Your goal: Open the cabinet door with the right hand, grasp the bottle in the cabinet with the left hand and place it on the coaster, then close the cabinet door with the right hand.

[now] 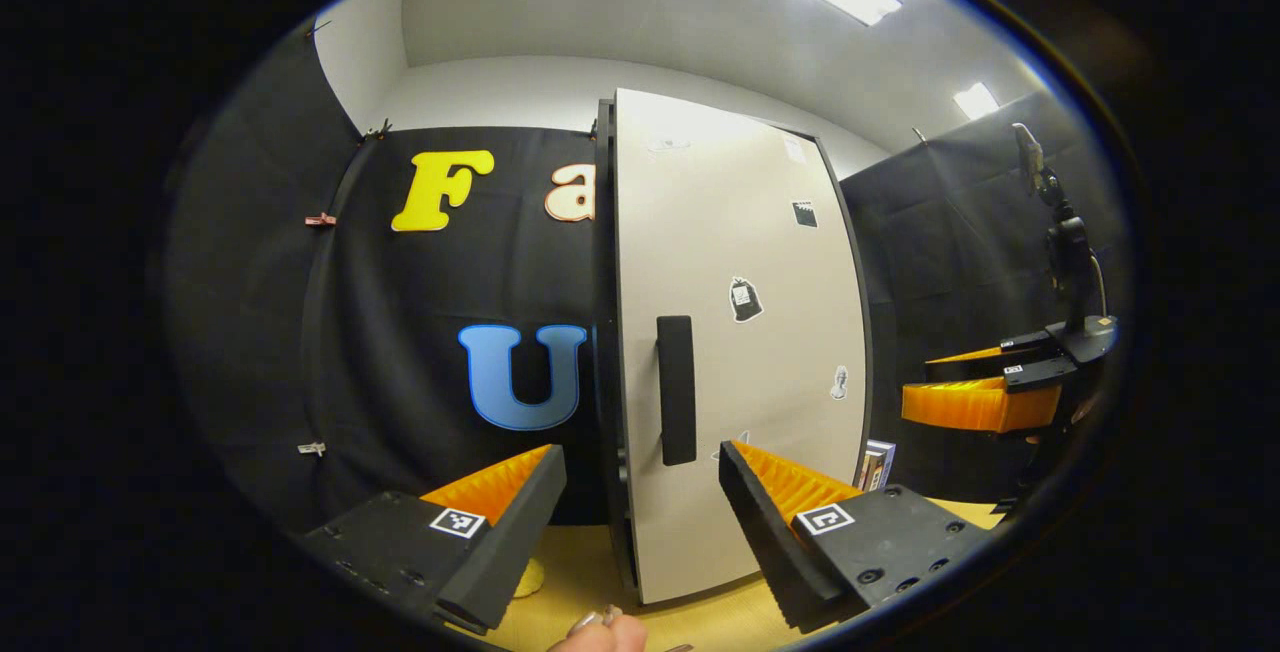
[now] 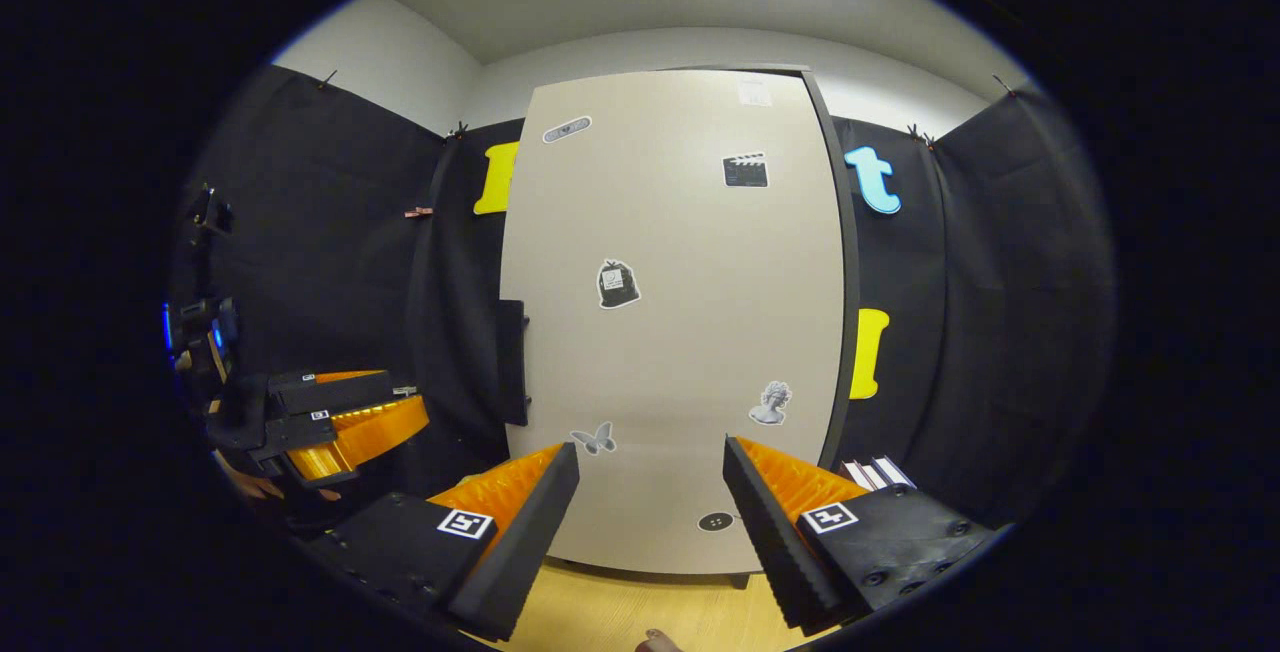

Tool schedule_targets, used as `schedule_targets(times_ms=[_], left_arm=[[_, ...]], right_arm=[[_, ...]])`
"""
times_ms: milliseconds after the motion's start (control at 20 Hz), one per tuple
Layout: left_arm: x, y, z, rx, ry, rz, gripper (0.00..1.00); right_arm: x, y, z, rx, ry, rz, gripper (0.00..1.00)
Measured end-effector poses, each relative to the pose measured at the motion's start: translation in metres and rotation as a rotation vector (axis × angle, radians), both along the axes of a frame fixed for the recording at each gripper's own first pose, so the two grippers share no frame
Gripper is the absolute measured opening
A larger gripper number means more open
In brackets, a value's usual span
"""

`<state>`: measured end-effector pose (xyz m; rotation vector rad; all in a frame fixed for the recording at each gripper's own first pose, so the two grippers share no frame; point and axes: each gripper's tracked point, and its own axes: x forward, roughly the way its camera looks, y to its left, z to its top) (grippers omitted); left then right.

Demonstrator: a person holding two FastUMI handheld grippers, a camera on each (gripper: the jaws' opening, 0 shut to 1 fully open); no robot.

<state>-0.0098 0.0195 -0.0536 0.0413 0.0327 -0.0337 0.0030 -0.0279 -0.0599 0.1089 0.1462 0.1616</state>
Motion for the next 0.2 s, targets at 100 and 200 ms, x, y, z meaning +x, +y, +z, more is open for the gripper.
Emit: schedule_targets(times_ms=[100,200], left_arm=[[0.0028,-0.0020,-0.0007,0.004,-0.001,-0.011,0.97],[0.0116,-0.0035,0.0017,-0.001,-0.006,-0.021,0.97]], right_arm=[[0.0001,-0.0053,0.0027,-0.005,-0.006,-0.010,0.96],[0.0002,-0.0078,0.0017,-0.009,-0.005,-0.020,0.96]])
